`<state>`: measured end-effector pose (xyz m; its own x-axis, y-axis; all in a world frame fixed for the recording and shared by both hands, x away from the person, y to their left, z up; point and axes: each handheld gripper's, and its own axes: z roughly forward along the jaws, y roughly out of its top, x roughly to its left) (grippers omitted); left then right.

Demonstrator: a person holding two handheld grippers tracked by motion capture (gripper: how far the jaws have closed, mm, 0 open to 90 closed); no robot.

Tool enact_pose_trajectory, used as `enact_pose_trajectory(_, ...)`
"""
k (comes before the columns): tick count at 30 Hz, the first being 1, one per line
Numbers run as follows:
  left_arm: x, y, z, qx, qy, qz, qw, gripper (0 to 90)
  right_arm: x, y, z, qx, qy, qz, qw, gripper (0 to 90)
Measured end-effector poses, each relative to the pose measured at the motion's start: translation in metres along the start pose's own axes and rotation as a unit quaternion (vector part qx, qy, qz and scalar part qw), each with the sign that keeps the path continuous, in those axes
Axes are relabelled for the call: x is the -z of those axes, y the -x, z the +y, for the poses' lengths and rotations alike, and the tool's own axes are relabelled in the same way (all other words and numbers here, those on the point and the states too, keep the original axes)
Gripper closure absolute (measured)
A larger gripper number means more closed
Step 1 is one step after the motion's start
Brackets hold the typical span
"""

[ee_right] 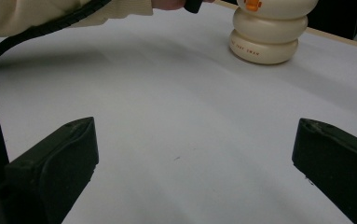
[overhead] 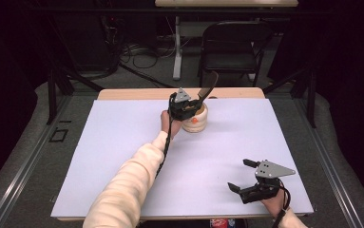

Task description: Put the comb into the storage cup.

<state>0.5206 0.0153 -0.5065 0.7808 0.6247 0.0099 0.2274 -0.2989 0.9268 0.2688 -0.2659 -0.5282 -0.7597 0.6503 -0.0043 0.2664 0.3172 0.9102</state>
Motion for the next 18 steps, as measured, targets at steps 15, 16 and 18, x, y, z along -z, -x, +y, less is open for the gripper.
enact_pose_trajectory(15, -0.0042, 0.005, -0.0059, -0.008, -0.006, 0.009, 0.9999, 68.2, 0.0006, -0.0001, 0.0, -0.001, 0.0, 0.0, 1.0, 0.0)
enact_pose_trajectory(16, -0.0028, 0.0047, -0.0056, -0.008, -0.001, 0.005, 0.9999, 63.9, 0.0006, -0.0001, 0.0, -0.001, 0.001, 0.0, 1.0, 0.0)
enact_pose_trajectory(18, -0.0001, 0.0045, -0.0038, -0.012, -0.003, 0.002, 0.9999, 54.3, 0.0006, 0.0, 0.0, -0.001, 0.001, 0.0, 1.0, 0.0)
